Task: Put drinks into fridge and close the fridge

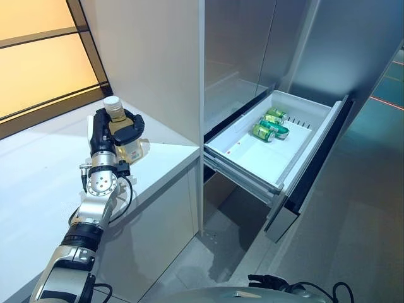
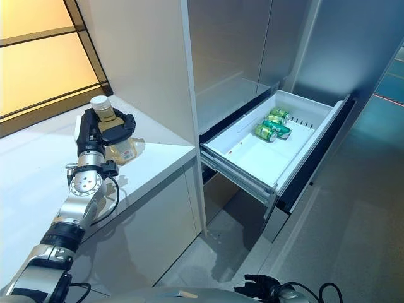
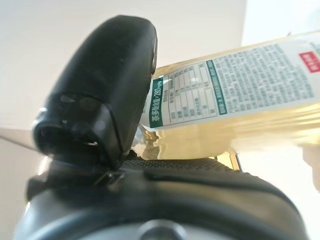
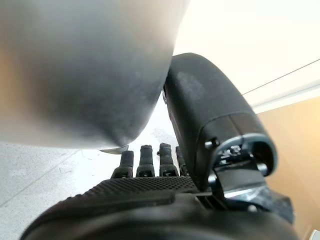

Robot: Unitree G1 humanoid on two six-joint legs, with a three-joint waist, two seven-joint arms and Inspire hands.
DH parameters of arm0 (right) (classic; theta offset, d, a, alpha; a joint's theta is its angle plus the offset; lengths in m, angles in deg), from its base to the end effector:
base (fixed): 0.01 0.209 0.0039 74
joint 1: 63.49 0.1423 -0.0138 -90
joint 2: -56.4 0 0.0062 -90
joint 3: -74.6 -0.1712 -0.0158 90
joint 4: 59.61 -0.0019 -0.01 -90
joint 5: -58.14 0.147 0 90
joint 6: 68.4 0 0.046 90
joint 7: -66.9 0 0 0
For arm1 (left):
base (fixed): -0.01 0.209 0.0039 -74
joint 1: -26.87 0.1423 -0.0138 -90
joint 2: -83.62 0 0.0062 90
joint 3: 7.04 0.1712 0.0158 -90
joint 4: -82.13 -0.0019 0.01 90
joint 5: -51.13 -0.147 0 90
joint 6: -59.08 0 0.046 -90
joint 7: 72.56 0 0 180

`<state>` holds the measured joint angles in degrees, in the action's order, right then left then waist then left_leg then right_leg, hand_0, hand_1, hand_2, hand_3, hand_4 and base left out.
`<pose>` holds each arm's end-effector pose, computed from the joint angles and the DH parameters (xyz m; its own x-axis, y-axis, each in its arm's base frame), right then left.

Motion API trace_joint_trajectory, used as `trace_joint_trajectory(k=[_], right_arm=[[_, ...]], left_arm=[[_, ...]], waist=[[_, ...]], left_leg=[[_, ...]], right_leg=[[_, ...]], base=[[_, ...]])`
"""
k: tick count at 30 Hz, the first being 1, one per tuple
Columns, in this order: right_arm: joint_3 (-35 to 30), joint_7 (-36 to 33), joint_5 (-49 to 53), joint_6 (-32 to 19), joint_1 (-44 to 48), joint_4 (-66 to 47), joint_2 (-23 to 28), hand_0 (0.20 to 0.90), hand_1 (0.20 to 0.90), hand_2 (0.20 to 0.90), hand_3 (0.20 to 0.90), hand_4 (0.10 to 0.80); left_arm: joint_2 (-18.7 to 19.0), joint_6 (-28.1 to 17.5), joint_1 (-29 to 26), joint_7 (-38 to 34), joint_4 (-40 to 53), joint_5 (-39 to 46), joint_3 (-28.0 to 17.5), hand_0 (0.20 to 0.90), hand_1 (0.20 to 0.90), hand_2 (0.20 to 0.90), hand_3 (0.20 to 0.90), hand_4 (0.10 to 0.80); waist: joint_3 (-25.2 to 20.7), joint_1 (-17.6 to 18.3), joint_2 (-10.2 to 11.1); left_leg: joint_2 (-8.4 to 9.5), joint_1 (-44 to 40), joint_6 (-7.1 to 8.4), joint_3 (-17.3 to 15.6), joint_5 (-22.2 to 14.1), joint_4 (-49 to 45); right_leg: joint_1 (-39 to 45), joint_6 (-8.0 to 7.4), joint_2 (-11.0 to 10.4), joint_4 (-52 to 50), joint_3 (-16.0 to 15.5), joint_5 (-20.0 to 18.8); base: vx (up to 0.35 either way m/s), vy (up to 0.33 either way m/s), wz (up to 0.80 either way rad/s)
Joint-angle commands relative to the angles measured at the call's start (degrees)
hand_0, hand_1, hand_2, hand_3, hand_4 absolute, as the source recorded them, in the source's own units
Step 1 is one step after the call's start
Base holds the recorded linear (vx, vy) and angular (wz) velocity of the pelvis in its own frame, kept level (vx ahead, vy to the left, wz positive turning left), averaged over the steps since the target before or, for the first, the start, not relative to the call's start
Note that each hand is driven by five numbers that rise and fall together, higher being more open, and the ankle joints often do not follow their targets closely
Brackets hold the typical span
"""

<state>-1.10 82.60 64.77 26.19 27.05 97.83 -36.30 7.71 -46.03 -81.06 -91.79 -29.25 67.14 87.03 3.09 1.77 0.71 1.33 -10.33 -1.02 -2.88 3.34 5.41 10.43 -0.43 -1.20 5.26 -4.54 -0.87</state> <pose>0.0825 -0.2108 -0.1120 0.2560 0.1331 -0.9575 -0.2205 0.9724 0.0763 0.2649 0.2388 0.0955 0.9168 0.2947 0.2697 -0.3474 0.9214 0.1741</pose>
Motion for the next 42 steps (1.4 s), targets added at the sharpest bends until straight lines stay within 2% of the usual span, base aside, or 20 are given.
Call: trace_joint_trajectory(k=[1,6,11,12,17,21,25,29,33,37,42], right_arm=[[1.48,1.64,0.97,-2.48,-0.16,1.05,2.54,0.9,0.9,0.9,0.9,0.8],[1.66,1.34,3.52,-5.66,1.63,-5.6,2.86,0.9,0.9,0.9,0.9,0.8],[4.5,2.14,5.3,-4.94,2.24,-21.75,2.18,0.9,0.9,0.9,0.9,0.8],[5.78,2.32,6.66,-3.56,1.9,-28.79,1.9,0.9,0.9,0.9,0.9,0.8],[7.31,2.12,7.55,-3.23,0.88,-42.17,1.16,0.9,0.9,0.9,0.9,0.8],[6.86,4.87,8.11,-4.66,1.78,-54.98,2.47,0.9,0.9,0.9,0.9,0.8],[4.41,5.9,10.56,-4.91,3.89,-66.72,5.06,0.9,0.9,0.9,0.9,0.8],[1.3,6.25,14.94,-4.51,6.67,-74.97,6.54,0.9,0.9,0.9,0.9,0.8],[-1.27,4.6,18.83,-4.13,10.35,-81.77,6.87,0.9,0.9,0.9,0.9,0.8],[-2.53,3.96,23.25,-1.78,11.74,-85.66,6.55,0.9,0.9,0.9,0.9,0.8],[-2.35,4.75,26.73,-0.42,12.28,-87.91,7.62,0.9,0.9,0.9,0.9,0.8]], left_arm=[[5.02,-7.66,-7.49,1.85,7.72,2.05,-1.75,0.3,0.3,0.3,0.2,0.1],[2.36,-9.37,-7.33,6.36,15.64,11.9,-2.51,0.3,0.3,0.3,0.2,0.1],[-2.18,-11.36,-7.11,12.44,25.51,17.42,-2.03,0.3,0.3,0.3,0.2,0.1],[-3.08,-11.59,-7.12,14.1,28.4,18.3,-1.43,0.3,0.3,0.3,0.2,0.1],[-4.67,-13.87,-6.24,17.83,32.04,18.81,0.39,0.3,0.3,0.3,0.2,0.1],[-5.91,-15.62,-3.86,22.6,35.53,19.08,2.26,0.3,0.3,0.3,0.2,0.1],[-5.43,-18.27,-1.68,23.95,37.14,13.76,3.0,0.3,0.3,0.3,0.2,0.1],[-4.82,-17.99,-0.89,28.48,37.5,17.97,2.62,0.3,0.3,0.3,0.2,0.1],[-5.55,-14.96,-0.66,34.59,39.35,24.37,3.24,0.3,0.3,0.3,0.2,0.1],[-6.85,-11.98,-0.55,37.51,42.16,24.54,5.09,0.3,0.3,0.3,0.2,0.1],[-6.77,-8.94,-0.76,38.39,43.38,21.96,7.65,0.3,0.3,0.3,0.2,0.1]], waist=[[-0.77,0.18,-1.52],[-0.61,-0.15,-1.5],[-0.4,-0.13,-1.22],[-0.23,-0.04,-1.05],[0.18,0.33,-0.73],[0.68,0.53,-0.51],[1.04,0.52,-0.48],[1.06,0.48,-0.53],[0.92,0.43,-0.61],[0.79,0.48,-0.52],[0.7,0.65,-0.28]], left_leg=[[1.21,-1.88,-0.82,-1.03,-7.36,-0.41],[1.17,-1.89,-0.78,-0.63,-7.24,-0.41],[1.1,-1.66,-0.74,-0.22,-6.92,-0.41],[1.09,-1.59,-0.74,-0.13,-6.86,-0.41],[1.18,-1.44,-0.79,0.14,-6.76,-0.41],[1.25,-1.2,-0.93,0.31,-6.49,-0.41],[1.23,-1.07,-1.07,0.27,-6.34,-0.41],[1.14,-0.93,-1.14,-0.05,-6.35,-0.41],[1.09,-0.65,-1.2,-0.32,-6.38,-0.41],[1.1,-0.27,-1.3,-0.59,-5.95,-0.41],[1.11,-0.19,-1.31,-0.81,-5.98,-0.41]], right_leg=[[-0.41,-2.48,0.52,-3.8,0.3,3.73],[-0.3,-2.29,0.48,-3.64,0.3,3.58],[-0.44,-2.01,0.46,-3.66,0.05,3.52],[-0.44,-2.01,0.43,-3.58,-0.08,3.47],[-0.52,-2.04,0.37,-3.46,-0.19,3.38],[-0.73,-2.16,0.46,-3.25,0.2,2.98],[-0.89,-2.2,0.56,-3.13,0.55,2.62],[-1.1,-2.2,0.63,-3.06,0.94,2.47],[-1.52,-2.17,0.72,-3.08,1.25,2.39],[-2.05,-2.09,0.77,-3.08,1.48,1.89],[-2.15,-2.09,0.82,-2.82,1.53,1.61]], base=[[0.0,0.0,0.0],[0.0,0.0,0.0],[-0.006,-0.004,0.0],[-0.037,-0.022,0.0],[-0.035,-0.018,0.0],[-0.042,-0.019,0.0],[-0.017,-0.008,0.0],[-0.009,-0.001,-0.02],[-0.029,-0.005,-0.05],[-0.02,-0.007,-0.03],[0.0,0.0,0.0]])
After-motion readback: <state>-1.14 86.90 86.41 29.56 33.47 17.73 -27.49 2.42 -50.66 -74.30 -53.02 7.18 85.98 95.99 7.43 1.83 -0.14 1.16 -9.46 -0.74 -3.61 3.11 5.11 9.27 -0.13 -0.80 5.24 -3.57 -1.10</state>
